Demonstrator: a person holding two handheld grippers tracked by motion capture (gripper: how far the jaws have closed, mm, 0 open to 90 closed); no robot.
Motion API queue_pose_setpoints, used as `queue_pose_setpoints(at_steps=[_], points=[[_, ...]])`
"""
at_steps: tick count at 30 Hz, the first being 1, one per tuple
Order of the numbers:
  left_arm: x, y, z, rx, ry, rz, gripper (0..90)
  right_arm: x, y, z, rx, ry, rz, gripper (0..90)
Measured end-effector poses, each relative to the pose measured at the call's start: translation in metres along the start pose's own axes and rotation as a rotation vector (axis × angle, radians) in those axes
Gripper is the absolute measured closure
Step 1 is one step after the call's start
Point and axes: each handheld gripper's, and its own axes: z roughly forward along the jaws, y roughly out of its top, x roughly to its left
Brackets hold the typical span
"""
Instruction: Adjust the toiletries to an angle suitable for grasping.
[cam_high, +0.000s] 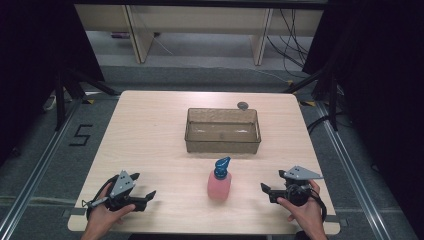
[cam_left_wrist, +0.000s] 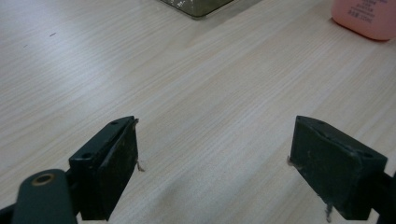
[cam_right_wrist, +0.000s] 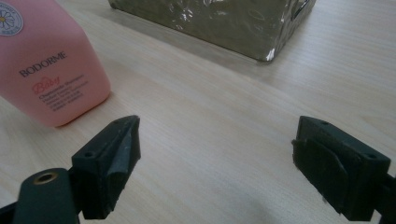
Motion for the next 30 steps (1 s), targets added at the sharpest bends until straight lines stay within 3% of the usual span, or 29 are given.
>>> queue_pose_setpoints(at_steps=[7,12,15,17,24,25,26,29,30], points=[[0.0,0.0,0.0,0.001,0.004,-0.006,14.8,0.004,0.001,0.0,-0.002,0.017,0.028,16.0],[0.0,0.0,-0.001,0.004,0.009,-0.002,14.8,0.005,0.001,0.0,-0.008,0.022,0.023,16.6],[0.0,0.0,-0.001,0.003,0.009,-0.002,14.8,0.005,0.003,0.0,-0.034,0.023,-0.023,16.5],[0.001,0.0,0.0,-0.001,0.008,-0.003,14.8,0.01,0.004,-0.002,-0.028,0.042,0.014,16.7],[0.002,0.0,0.0,0.003,0.011,0.01,14.8,0.015,0.006,-0.003,-0.056,0.053,-0.031,17.2],[0.001,0.0,0.0,0.002,0.008,0.005,14.8,0.015,0.006,-0.003,-0.056,0.053,-0.031,17.2],[0.001,0.0,0.0,0.003,0.008,-0.002,14.8,0.019,0.006,-0.002,-0.058,0.061,0.003,17.3],[0.002,0.0,0.0,0.002,0.011,0.009,14.8,0.019,0.007,-0.002,-0.063,0.066,-0.028,17.5],[0.0,0.0,0.0,-0.006,0.005,-0.007,14.8,0.021,0.007,-0.002,-0.068,0.072,-0.027,17.5]])
